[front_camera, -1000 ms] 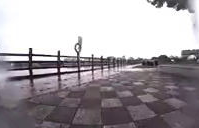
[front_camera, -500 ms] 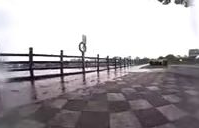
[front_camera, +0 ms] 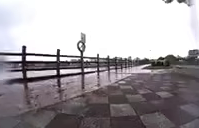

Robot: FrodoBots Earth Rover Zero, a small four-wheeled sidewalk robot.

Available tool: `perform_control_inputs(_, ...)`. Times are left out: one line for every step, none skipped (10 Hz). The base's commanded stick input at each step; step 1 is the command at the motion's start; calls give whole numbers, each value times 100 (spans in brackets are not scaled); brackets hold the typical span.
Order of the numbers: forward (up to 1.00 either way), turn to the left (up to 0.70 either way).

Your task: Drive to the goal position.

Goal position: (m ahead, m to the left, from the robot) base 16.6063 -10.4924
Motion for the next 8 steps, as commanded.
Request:
perform_control_inputs(100, 0)
perform_control_inputs(100, 0)
perform_control_inputs(100, 0)
perform_control_inputs(100, 0)
perform_control_inputs(100, 0)
perform_control_inputs(100, 0)
perform_control_inputs(100, 0)
perform_control_inputs(100, -21)
